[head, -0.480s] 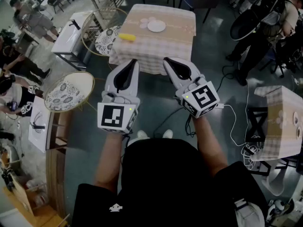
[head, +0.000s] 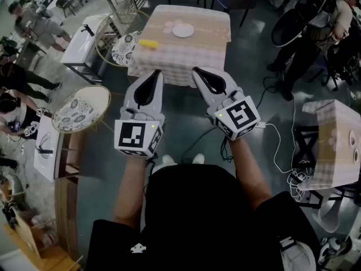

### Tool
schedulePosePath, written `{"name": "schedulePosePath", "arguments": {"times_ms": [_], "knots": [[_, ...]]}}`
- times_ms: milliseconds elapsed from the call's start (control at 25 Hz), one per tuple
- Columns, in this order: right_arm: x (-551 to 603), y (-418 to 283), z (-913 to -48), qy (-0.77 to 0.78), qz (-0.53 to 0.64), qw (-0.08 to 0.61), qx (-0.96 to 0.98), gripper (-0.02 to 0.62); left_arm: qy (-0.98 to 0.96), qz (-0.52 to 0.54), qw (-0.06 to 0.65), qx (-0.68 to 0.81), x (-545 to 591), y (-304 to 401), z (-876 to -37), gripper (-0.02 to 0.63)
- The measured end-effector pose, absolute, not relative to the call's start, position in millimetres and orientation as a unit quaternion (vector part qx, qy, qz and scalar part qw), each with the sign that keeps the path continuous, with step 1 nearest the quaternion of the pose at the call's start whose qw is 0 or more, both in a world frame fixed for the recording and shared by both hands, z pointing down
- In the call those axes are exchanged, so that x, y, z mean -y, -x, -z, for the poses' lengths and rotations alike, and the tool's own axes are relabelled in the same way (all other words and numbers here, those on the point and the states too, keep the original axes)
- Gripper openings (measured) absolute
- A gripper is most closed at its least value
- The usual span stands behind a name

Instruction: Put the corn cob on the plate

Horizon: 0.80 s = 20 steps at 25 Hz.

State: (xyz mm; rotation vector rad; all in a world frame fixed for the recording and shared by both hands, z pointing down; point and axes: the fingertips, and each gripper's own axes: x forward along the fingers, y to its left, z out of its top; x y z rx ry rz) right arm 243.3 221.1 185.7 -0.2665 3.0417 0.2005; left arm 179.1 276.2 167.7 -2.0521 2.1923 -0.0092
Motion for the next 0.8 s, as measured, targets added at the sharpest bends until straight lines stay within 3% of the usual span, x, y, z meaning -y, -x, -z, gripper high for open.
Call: {"name": "schedulePosePath", "arguments": {"times_ms": [800], "knots": [[-206.3, -275.2, -201.0, 0.067, -0.052, 0.030, -0.996, 0.002, 0.665, -0.015, 0.037, -0.745, -266.8, -198.9, -185.0, 0.009]]}}
